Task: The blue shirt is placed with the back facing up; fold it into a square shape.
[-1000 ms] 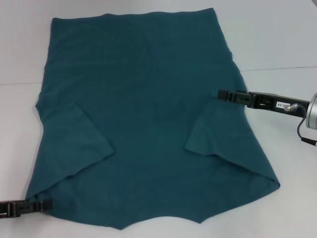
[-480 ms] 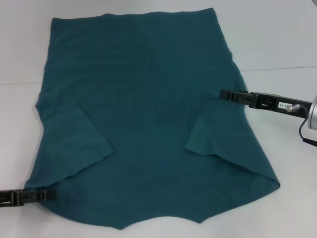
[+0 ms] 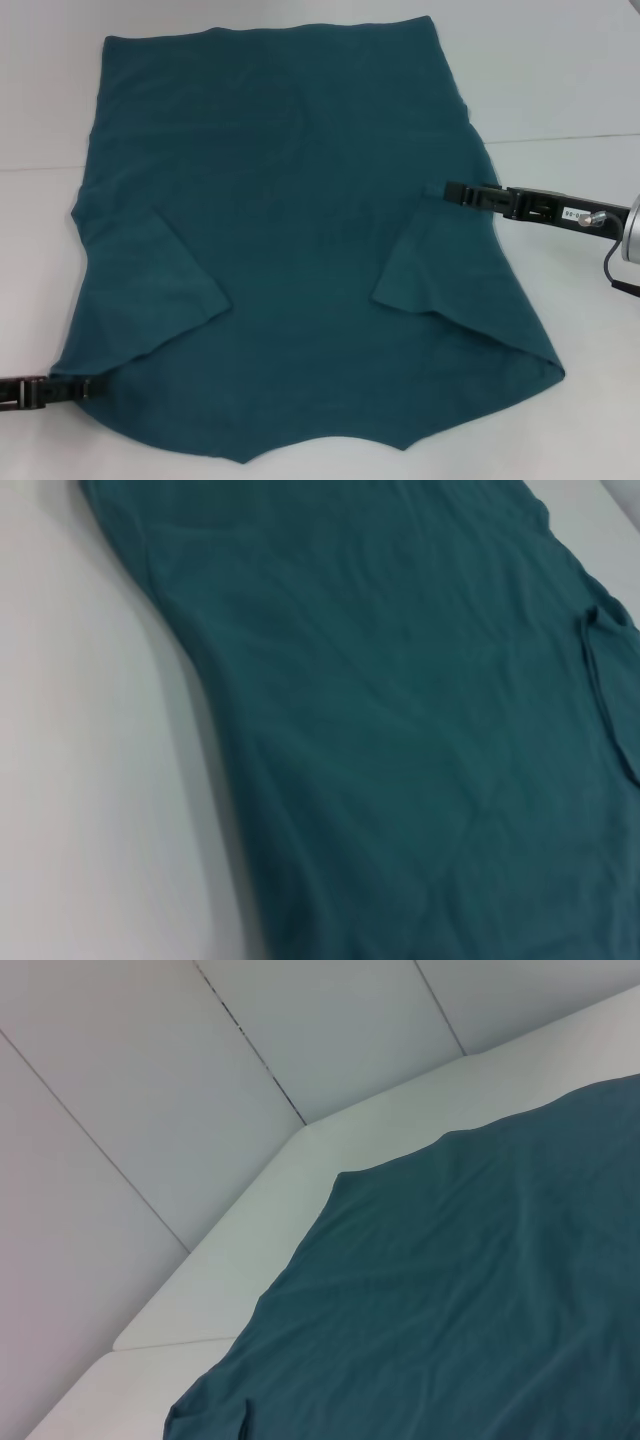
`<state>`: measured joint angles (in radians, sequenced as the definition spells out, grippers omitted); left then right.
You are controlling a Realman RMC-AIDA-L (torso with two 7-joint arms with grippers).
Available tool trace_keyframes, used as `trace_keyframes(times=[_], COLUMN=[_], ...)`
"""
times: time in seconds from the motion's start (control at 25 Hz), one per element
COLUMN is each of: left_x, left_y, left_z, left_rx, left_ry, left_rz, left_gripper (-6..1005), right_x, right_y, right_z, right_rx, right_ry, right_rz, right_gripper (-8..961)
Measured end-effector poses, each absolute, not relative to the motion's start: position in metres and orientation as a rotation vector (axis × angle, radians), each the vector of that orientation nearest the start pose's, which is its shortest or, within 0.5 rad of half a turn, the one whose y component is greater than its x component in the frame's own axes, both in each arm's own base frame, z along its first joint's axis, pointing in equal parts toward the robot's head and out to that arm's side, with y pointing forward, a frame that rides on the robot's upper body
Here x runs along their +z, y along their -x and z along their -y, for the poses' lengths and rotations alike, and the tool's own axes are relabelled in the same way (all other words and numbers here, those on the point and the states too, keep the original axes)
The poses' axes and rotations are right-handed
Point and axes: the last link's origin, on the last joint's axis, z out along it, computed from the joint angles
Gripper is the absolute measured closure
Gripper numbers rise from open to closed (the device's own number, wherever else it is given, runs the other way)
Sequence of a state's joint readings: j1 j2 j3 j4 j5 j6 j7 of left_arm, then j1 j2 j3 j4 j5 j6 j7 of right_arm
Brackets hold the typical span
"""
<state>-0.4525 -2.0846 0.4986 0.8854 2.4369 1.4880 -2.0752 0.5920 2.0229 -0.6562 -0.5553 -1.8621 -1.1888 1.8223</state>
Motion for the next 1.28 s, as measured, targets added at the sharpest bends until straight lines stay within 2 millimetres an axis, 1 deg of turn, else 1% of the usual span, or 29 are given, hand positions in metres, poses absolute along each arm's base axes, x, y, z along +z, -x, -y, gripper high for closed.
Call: trace_keyframes(times=[0.16, 0.4, 0.84, 0.92, 1.04, 1.16, 1.28], left_x=[0.044, 0.042, 0.042, 0.042, 0.043, 0.043, 0.043], left_y=[0.343, 0.345, 0.345, 0.345, 0.345, 0.344, 0.343], left_z=[-0.313, -0.313, -0.312, -0.312, -0.312, -0.313, -0.313], left_rx=[-0.285, -0.255, -0.253, -0.255, -0.259, -0.263, -0.262], left_ry=[2.230, 2.226, 2.226, 2.224, 2.219, 2.222, 2.225], left_rz=[1.537, 1.549, 1.555, 1.556, 1.563, 1.563, 1.562], left_gripper=[163, 383, 603, 837, 906, 974, 975], right_x=[0.027, 0.027, 0.029, 0.029, 0.032, 0.039, 0.046], right_y=[-0.283, -0.283, -0.284, -0.286, -0.290, -0.297, -0.304], right_z=[-0.391, -0.391, -0.389, -0.388, -0.386, -0.383, -0.379], right_rx=[0.802, 0.804, 0.805, 0.798, 0.784, 0.741, 0.660], right_ry=[2.191, 2.190, 2.189, 2.187, 2.193, 2.189, 2.178], right_rz=[-1.257, -1.258, -1.260, -1.262, -1.271, -1.331, -1.429], right_gripper=[53, 53, 54, 54, 54, 53, 53])
